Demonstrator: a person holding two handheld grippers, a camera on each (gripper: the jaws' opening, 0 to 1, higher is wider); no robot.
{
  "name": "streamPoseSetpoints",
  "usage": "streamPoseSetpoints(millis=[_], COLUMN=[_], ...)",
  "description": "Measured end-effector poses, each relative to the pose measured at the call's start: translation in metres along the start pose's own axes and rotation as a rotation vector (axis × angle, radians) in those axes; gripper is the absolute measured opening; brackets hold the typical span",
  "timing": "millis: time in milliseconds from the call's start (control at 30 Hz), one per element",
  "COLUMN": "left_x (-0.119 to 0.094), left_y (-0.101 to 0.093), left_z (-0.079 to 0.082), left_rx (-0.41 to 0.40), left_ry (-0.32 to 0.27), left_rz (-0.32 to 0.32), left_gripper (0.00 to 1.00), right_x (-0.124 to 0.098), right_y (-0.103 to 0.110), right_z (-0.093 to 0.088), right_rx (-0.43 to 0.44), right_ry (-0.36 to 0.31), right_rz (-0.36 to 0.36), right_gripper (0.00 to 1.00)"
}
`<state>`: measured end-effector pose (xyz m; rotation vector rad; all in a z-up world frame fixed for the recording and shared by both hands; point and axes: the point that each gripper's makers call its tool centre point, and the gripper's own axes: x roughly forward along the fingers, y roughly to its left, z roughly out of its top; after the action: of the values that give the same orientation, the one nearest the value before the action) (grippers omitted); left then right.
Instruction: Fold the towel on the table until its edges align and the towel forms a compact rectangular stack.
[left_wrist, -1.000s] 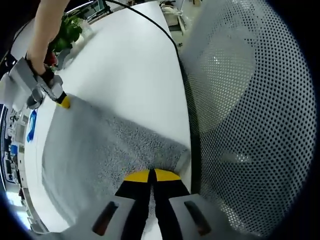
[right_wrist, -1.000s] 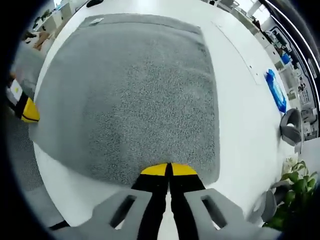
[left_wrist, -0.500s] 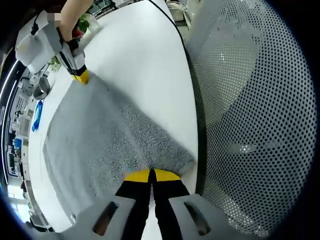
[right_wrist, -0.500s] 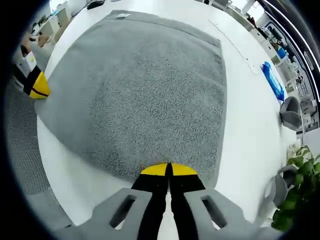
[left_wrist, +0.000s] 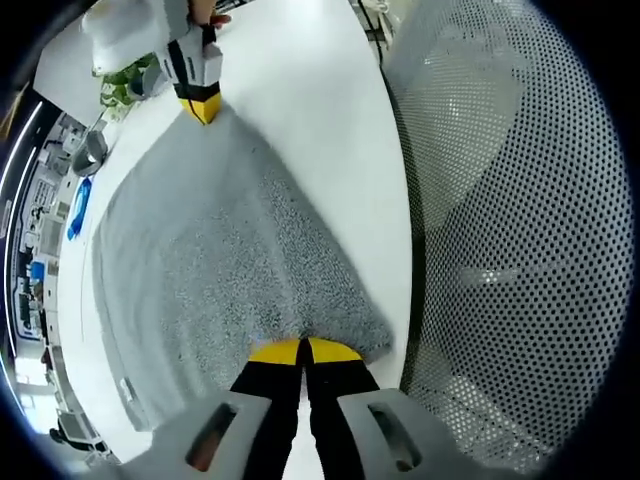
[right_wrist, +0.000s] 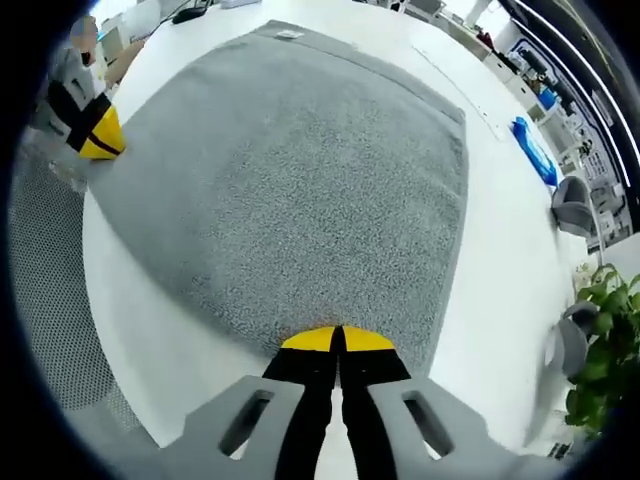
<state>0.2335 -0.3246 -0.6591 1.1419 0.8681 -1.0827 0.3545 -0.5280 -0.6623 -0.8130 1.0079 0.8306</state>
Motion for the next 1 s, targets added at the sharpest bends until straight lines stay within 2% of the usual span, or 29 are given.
streamPoseSetpoints(millis=[233, 333, 400, 700, 767, 800, 833, 867, 1000], left_x=[-0.003, -0.004, -0.005, -0.008, -0.008, -0.009, -0.009, -0.009, -0.011], left_y=[0.005, 0.006, 0.008, 0.015, 0.017, 0.018, 0.019, 0.020, 0.024], left_z=[-0.020, -0.027, -0.031, -0.049, -0.054, -0.056, -0.060, -0.062, -0.071], left_rx=[0.002, 0.058, 0.054, 0.070, 0.087, 0.089, 0.093, 0.097, 0.101], left_ry=[0.013, 0.010, 0.005, -0.010, -0.017, -0.019, -0.022, -0.027, -0.043], left_rz=[-0.010, -0.014, -0.012, 0.004, 0.009, 0.012, 0.016, 0.019, 0.033], left_gripper=[0.01, 0.01, 0.01, 0.01, 0.01, 0.01, 0.01, 0.01, 0.01], right_x=[-0.005, -0.006, -0.007, -0.013, -0.015, -0.015, -0.016, -0.017, -0.021], right_y=[0.022, 0.029, 0.034, 0.060, 0.067, 0.071, 0.076, 0.079, 0.094], right_z=[-0.002, -0.002, -0.002, 0.000, 0.001, 0.004, 0.006, 0.006, 0.006], right_rx=[0.022, 0.041, 0.052, 0.159, 0.155, 0.128, 0.064, 0.051, 0.096], right_ry=[-0.033, -0.051, -0.065, -0.172, -0.195, -0.218, -0.252, -0.267, -0.312], right_rz=[0.015, 0.027, 0.029, 0.024, 0.034, 0.047, 0.062, 0.070, 0.129], right_gripper=[0.00, 0.00, 0.00, 0.00, 0.00, 0.00, 0.00, 0.00, 0.00])
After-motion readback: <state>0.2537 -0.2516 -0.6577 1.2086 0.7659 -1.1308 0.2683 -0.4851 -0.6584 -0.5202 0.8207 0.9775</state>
